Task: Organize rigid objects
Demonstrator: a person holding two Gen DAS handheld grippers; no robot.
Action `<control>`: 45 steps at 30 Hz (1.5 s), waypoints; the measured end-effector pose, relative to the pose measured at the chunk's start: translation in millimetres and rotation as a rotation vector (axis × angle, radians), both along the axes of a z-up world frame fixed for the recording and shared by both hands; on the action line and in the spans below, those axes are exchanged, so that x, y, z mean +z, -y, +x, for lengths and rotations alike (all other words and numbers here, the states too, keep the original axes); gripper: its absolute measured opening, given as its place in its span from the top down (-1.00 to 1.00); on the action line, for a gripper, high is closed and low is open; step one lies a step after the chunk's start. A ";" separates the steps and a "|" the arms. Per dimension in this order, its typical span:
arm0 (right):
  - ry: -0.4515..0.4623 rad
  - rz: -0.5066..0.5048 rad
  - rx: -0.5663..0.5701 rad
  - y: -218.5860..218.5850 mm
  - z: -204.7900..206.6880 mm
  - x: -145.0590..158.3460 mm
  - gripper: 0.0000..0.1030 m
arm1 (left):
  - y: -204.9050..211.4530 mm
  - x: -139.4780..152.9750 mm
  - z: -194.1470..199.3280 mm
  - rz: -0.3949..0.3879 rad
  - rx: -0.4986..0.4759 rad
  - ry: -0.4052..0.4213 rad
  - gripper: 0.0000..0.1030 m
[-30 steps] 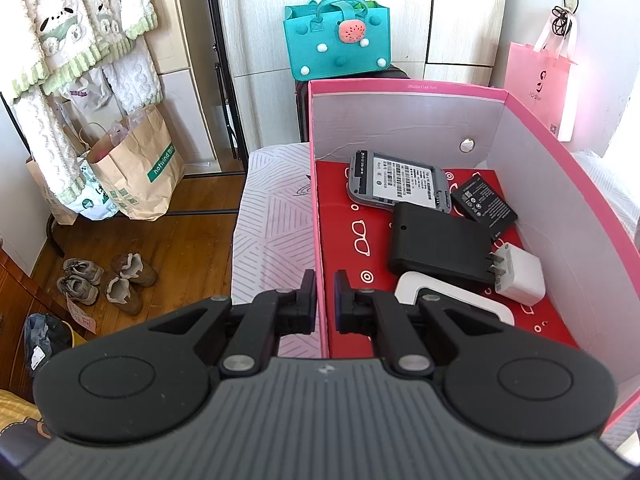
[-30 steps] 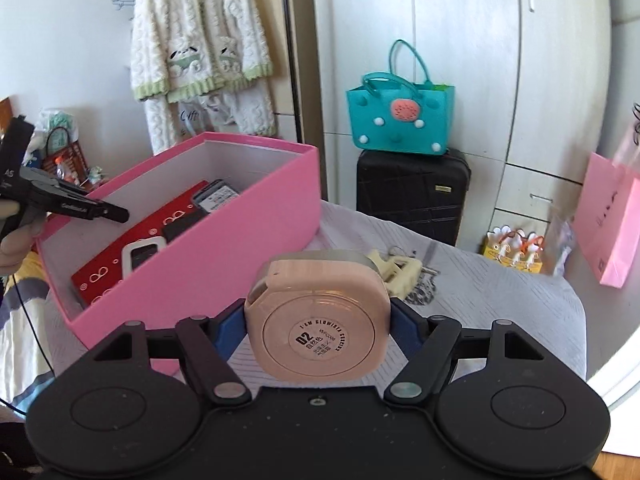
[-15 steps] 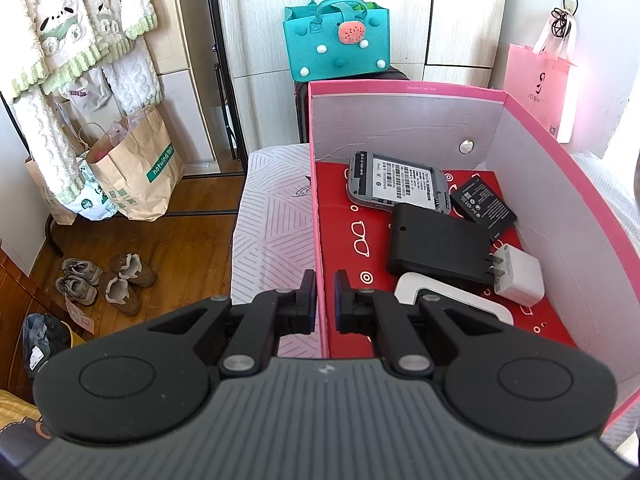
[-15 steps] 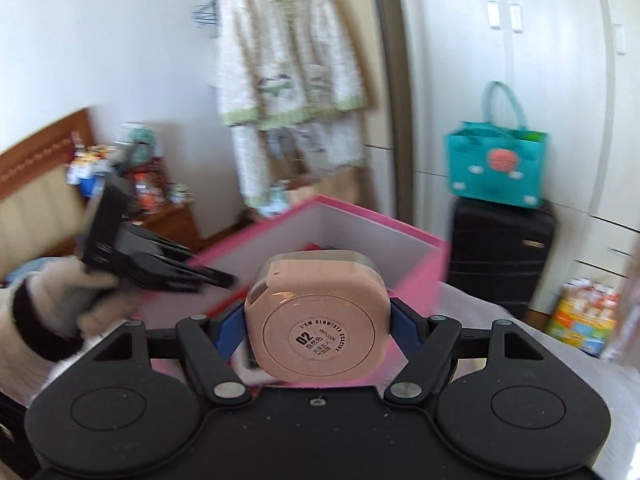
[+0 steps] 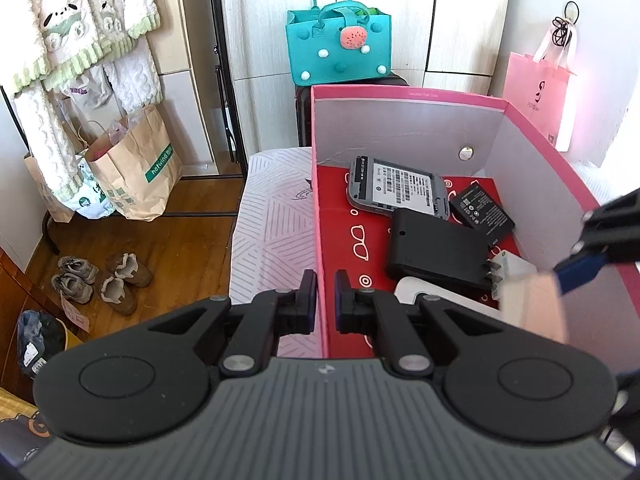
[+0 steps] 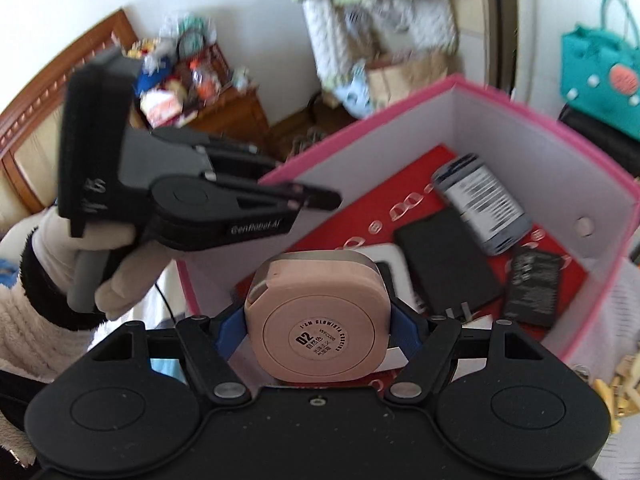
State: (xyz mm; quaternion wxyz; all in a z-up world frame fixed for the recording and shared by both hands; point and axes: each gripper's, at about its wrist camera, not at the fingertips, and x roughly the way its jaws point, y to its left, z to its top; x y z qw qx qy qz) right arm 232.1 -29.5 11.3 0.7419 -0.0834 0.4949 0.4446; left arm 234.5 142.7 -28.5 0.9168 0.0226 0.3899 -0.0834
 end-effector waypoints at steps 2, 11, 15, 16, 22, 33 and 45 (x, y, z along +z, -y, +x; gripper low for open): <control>-0.045 -0.034 0.013 -7.1 1.8 -4.7 -0.51 | 0.1 -0.1 0.3 0.001 -0.003 0.001 0.88; -0.248 -0.033 -0.062 -16.0 24.5 -18.4 -0.53 | -0.2 -0.1 -0.1 0.001 -0.005 0.002 0.88; -0.227 0.040 -0.092 2.8 23.6 -11.3 -0.52 | 0.2 -0.4 -0.1 0.004 -0.005 0.005 0.88; -0.210 0.057 -0.097 9.1 20.8 -6.4 -0.52 | 0.1 -0.5 -0.6 0.005 -0.006 0.005 0.88; -0.007 0.141 -0.164 52.1 4.4 33.4 -0.53 | 0.2 -0.9 -0.7 0.002 -0.005 0.006 0.87; 0.298 0.158 -0.353 131.6 -15.3 61.3 -0.59 | -1.7 -0.2 -1.6 0.007 -0.008 0.011 0.87; 0.365 0.112 -0.496 188.3 -20.3 -24.9 -0.51 | -3.1 0.1 -2.2 0.013 -0.010 0.016 0.87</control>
